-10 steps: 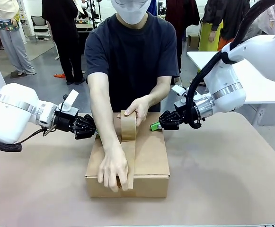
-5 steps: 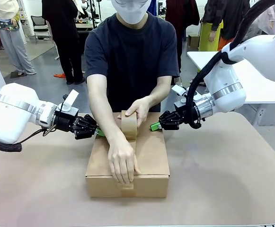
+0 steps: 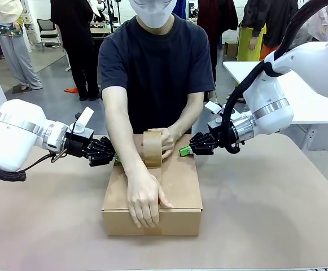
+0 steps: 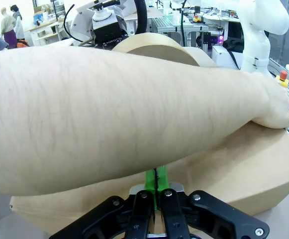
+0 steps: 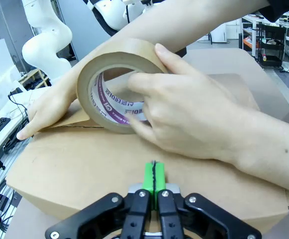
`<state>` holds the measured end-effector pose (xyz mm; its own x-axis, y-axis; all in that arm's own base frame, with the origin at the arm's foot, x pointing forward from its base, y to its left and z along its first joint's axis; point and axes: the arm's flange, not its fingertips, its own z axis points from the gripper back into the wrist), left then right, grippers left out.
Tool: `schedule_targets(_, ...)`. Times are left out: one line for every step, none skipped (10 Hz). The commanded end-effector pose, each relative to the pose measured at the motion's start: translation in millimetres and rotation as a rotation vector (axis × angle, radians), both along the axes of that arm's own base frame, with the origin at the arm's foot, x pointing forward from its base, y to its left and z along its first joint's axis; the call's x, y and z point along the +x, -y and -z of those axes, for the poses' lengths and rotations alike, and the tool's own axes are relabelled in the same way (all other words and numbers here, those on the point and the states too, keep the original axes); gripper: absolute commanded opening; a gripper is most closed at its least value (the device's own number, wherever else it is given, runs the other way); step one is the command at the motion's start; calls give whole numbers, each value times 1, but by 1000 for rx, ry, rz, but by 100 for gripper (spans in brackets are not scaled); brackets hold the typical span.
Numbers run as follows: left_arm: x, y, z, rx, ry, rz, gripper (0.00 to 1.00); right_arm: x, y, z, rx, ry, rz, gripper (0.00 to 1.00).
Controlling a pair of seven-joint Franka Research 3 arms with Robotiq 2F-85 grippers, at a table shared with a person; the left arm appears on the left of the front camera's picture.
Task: Wrap the clocks to prevent damage.
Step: After the human seals the box with tape, release both hands from the side flaps of the Package Box.
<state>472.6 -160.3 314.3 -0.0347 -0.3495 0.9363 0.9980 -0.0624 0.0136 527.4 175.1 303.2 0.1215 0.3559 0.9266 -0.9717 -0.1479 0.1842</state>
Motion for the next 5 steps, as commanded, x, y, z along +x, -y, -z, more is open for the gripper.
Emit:
schedule_targets(0,2,1,15,7,-7,0,0,-1,4,6,-16,15,1)
schedule_targets(0,2,1,15,7,-7,0,0,-1,4,6,-16,15,1)
schedule_targets(0,2,1,15,7,-7,0,0,-1,4,6,-16,15,1)
schedule_targets(0,2,1,15,7,-7,0,0,-1,4,6,-16,15,1)
schedule_targets(0,2,1,15,7,-7,0,0,-1,4,6,-16,15,1)
